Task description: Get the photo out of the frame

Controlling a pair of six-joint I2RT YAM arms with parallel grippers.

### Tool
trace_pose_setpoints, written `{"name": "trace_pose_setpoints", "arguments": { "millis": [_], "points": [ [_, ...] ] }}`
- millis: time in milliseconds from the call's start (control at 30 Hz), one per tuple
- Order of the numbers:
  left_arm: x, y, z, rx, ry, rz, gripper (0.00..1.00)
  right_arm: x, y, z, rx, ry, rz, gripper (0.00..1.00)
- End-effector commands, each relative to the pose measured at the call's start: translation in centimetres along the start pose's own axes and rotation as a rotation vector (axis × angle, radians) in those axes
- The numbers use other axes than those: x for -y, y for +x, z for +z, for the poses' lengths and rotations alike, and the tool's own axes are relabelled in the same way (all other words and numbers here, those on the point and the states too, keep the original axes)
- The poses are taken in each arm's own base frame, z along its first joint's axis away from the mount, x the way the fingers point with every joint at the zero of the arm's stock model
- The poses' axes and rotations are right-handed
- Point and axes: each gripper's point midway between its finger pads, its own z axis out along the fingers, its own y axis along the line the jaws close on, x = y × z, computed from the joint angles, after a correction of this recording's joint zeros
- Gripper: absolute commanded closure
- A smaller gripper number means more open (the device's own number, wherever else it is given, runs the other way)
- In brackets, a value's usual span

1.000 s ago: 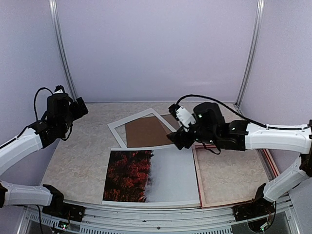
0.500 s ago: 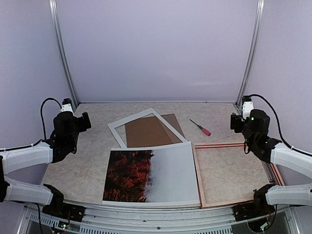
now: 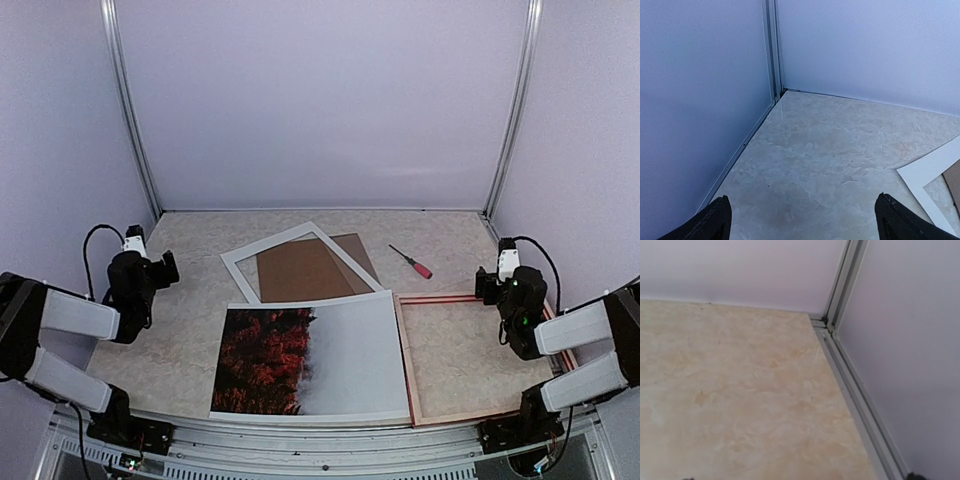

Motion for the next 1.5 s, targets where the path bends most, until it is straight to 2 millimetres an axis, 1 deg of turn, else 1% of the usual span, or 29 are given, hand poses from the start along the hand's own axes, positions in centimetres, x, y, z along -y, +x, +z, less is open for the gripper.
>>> {"name": "trace_pose_setpoints", "arguments": {
  "millis": [0,33,100,133,233,267,333,367,433,467,500,533,567,633,667,700,733,1467],
  "points": [
    [0.9,-0.7,1.2,0.062,0.094,-0.012,0.01,0.1,-2.6,1.0,0.137,-0.028,0.055,0.08],
    [1.2,-1.0,1.2,0.079,0.114,0.001,0.01,0.1,-2.6,1.2,0.151,-0.031,0.064,0.08],
    [1.3,-1.4,1.2,0.115,0.129,0.003,0.01,0.1,-3.2,1.6,0.185,-0.042,0.071,0.08],
    [1.3,-1.5,1.3,0.127,0.142,-0.002,0.01,-0.1,-2.9,2.0,0.172,-0.048,0.062,0.08],
    [1.0,-1.0,1.7,0.139,0.165,-0.028,0.01,-0.1,-2.6,2.4,0.194,-0.047,0.059,0.08],
    [0.9,-0.1,2.0,0.106,0.172,-0.027,0.01,-0.1,-2.5,2.4,0.204,-0.048,0.056,0.08],
    [0.7,-0.4,1.9,0.123,0.18,-0.038,0.01,-0.3,-2.1,2.9,0.171,-0.08,0.066,0.07],
    [0.8,-0.1,2.0,0.109,0.181,-0.035,0.01,-0.3,-2.0,3.0,0.176,-0.094,0.073,0.08],
    [1.1,-0.1,1.5,0.126,0.215,-0.031,0.01,-0.2,-1.3,3.3,0.165,-0.123,0.095,0.08],
    [1.2,-0.4,1.0,0.157,0.235,-0.031,0.01,-0.1,-1.4,3.1,0.188,-0.132,0.096,0.07],
    [1.0,0.0,0.9,0.161,0.229,-0.036,0.01,-0.2,-1.1,3.2,0.174,-0.137,0.097,0.07],
    [0.9,0.5,1.1,0.133,0.222,-0.033,0.01,-0.2,-1.1,3.2,0.164,-0.14,0.1,0.07],
    [0.9,0.0,1.1,0.15,0.224,-0.035,0.01,-0.2,-1.2,3.2,0.178,-0.139,0.096,0.06],
    [0.9,0.4,1.2,0.134,0.222,-0.033,0.01,-0.2,-1.1,3.3,0.165,-0.141,0.098,0.06],
    [0.9,0.0,1.1,0.151,0.224,-0.036,0.01,-0.2,-1.2,3.2,0.175,-0.14,0.098,0.06],
    [0.9,0.2,1.1,0.148,0.223,-0.035,0.01,-0.2,-1.2,3.2,0.178,-0.138,0.095,0.02],
    [0.9,0.3,1.1,0.142,0.22,-0.033,0.01,-0.2,-1.1,3.2,0.171,-0.135,0.097,0.01],
    [0.9,0.2,1.0,0.148,0.22,-0.034,0.01,-0.2,-1.2,3.2,0.175,-0.139,0.096,0.01]
  ]
}}
